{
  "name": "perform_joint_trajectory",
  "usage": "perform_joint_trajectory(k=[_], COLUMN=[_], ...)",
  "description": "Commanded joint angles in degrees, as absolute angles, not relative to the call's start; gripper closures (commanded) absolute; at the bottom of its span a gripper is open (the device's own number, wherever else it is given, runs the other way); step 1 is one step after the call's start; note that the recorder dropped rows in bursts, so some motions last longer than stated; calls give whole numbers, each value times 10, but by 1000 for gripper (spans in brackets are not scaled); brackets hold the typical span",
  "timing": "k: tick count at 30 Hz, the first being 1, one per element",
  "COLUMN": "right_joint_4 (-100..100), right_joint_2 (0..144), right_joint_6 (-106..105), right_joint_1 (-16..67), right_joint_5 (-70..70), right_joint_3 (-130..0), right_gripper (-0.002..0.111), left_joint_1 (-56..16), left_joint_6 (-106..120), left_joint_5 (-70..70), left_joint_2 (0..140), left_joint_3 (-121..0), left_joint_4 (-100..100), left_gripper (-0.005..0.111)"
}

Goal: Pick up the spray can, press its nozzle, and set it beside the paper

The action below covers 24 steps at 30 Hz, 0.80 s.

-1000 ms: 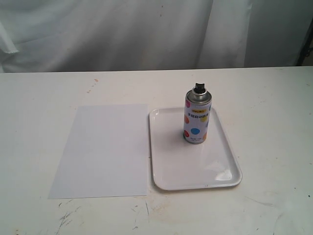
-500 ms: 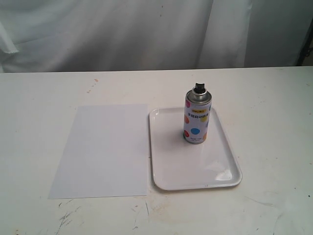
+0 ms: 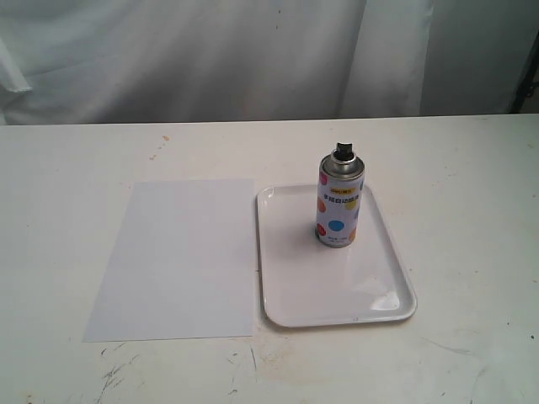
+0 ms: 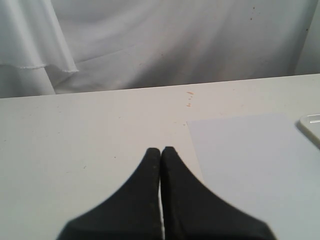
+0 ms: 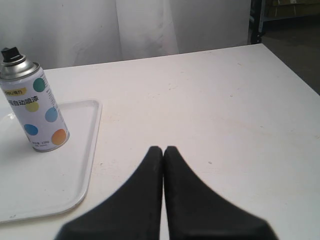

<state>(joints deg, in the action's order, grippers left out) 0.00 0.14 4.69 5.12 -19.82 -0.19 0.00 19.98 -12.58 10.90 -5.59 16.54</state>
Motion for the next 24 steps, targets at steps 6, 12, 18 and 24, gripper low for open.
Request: perform_joint_trajectory(k=[6, 12, 18, 24], right_joint_4=[-7, -7, -7, -7], right_joint_2=[0, 0, 0, 0], right_joint_6=[44, 44, 44, 46], right_joint_1=[47, 47, 47, 47], right_joint_5=[-198, -198, -198, -198], right_joint_3=[0, 0, 0, 0], right_gripper=[108, 108, 108, 108], left_joint_1=[1, 1, 1, 1], left_joint_6=[197, 197, 176, 95], left_joint_5=[-122, -124, -162, -169], left_joint_2=[107, 107, 46, 0], left_joint_3=[-55, -55, -53, -23], left_joint_4=[166, 144, 110, 66], left_gripper=[107, 107, 107, 107])
